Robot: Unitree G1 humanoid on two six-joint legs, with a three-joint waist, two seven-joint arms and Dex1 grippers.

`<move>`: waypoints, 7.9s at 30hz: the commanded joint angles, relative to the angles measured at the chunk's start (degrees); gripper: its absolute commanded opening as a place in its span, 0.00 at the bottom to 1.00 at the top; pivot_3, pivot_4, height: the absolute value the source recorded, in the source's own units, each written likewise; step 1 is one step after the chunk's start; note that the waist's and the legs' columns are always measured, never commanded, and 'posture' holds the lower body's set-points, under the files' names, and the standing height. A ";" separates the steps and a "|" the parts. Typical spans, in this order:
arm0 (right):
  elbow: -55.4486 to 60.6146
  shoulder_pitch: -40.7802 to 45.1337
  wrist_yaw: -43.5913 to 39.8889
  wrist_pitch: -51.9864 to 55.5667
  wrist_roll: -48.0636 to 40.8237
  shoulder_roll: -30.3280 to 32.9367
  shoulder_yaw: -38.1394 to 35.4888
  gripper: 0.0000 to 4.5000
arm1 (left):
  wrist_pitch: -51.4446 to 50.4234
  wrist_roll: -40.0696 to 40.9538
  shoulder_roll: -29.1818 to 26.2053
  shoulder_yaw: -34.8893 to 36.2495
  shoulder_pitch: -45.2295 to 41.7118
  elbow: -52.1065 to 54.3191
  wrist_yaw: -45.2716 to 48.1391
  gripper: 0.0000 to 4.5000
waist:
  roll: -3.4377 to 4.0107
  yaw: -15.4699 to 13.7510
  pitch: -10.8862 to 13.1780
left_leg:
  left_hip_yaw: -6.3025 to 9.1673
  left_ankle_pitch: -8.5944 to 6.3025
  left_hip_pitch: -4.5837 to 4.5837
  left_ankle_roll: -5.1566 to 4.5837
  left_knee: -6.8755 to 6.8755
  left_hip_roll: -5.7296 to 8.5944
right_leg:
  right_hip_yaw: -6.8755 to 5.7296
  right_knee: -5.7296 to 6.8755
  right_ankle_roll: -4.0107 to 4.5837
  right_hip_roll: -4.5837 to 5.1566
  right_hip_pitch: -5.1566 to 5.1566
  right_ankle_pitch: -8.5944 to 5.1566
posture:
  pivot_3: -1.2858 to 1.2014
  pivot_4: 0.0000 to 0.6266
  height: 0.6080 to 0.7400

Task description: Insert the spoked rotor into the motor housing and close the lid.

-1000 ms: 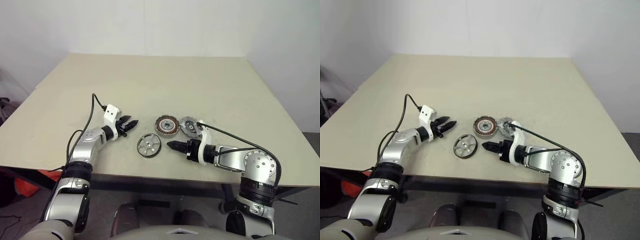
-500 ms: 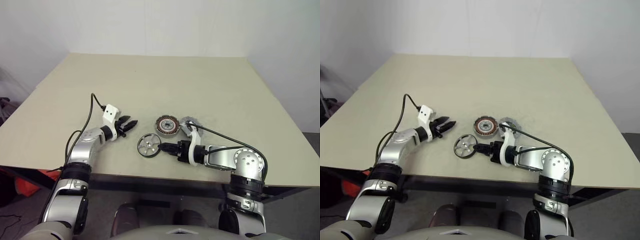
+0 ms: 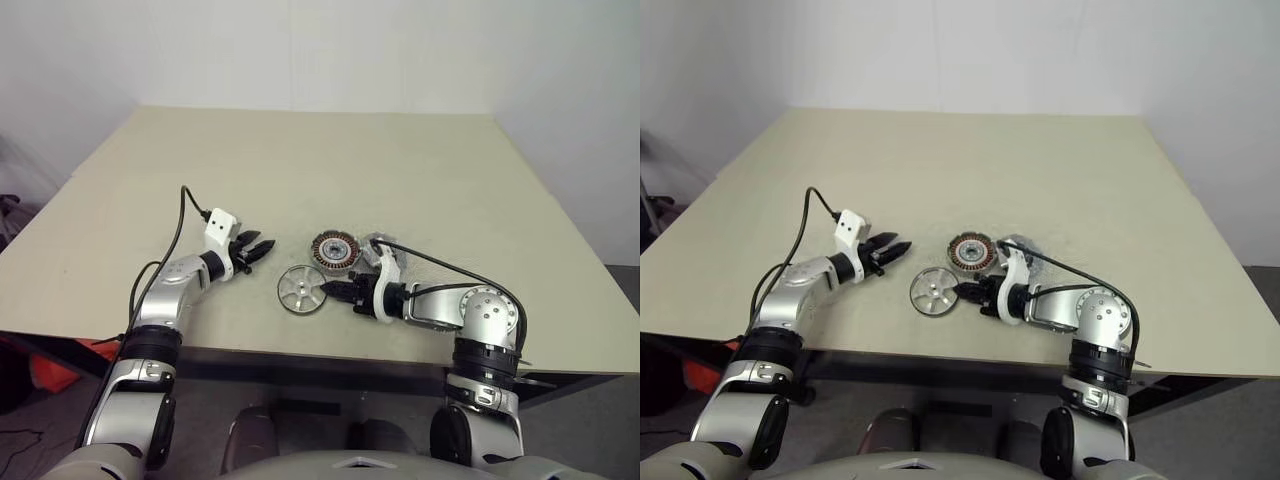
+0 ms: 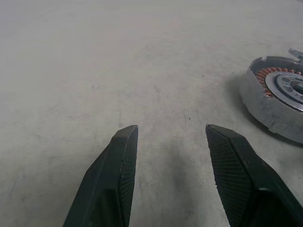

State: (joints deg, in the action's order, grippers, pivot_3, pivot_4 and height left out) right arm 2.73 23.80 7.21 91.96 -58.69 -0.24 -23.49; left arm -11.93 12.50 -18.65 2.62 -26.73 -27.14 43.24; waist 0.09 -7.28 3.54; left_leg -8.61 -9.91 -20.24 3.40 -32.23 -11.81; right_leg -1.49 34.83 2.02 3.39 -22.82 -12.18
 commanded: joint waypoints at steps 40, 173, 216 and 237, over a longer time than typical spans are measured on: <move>-16.38 17.45 -7.54 -8.12 8.97 11.57 -2.55 0.04 | 0.59 0.54 -0.55 0.62 -0.28 1.63 -0.58 0.54 | 0.00 -0.01 0.00 | -0.01 0.03 -0.16 0.05 -0.03 0.01 | -0.01 0.04 0.35 -0.02 -0.13 0.21 | 0.52 0.00 1.00; 12.17 8.54 -5.79 -1.30 26.02 -14.57 -33.42 0.94 | 3.79 -2.50 -1.01 -1.99 -5.45 -7.01 2.56 0.54 | 0.06 0.04 -0.02 | -0.01 0.07 0.27 0.12 0.10 0.01 | 0.05 0.04 0.00 0.00 0.17 0.00 | 0.52 0.00 1.00; -1.46 9.93 -18.36 -28.83 11.57 -5.29 -6.11 0.94 | 2.73 -2.38 -1.24 -2.24 -2.85 -3.81 1.38 0.54 | 0.07 0.23 -0.03 | 0.01 0.35 0.25 0.58 0.92 0.02 | -0.08 0.03 0.59 -0.07 -0.49 0.24 | 0.52 0.00 1.00; 0.27 3.86 -28.37 -65.59 45.56 15.72 32.85 0.94 | 2.80 -1.92 -0.44 -2.17 -4.05 -4.86 0.85 0.54 | 0.03 0.04 -0.02 | 0.06 0.33 0.20 0.55 0.86 0.04 | -0.12 -0.02 0.23 -0.07 -0.41 0.05 | 0.52 0.00 1.00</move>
State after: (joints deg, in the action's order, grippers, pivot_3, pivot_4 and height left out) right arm 2.16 26.69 -19.11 30.52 -13.85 16.11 8.30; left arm -9.44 10.03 -19.37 -0.18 -29.20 -33.05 44.25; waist 0.12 -7.24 3.52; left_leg -8.56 -9.58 -20.04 3.95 -31.37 -11.78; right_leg -1.61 34.83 2.25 3.31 -23.24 -12.13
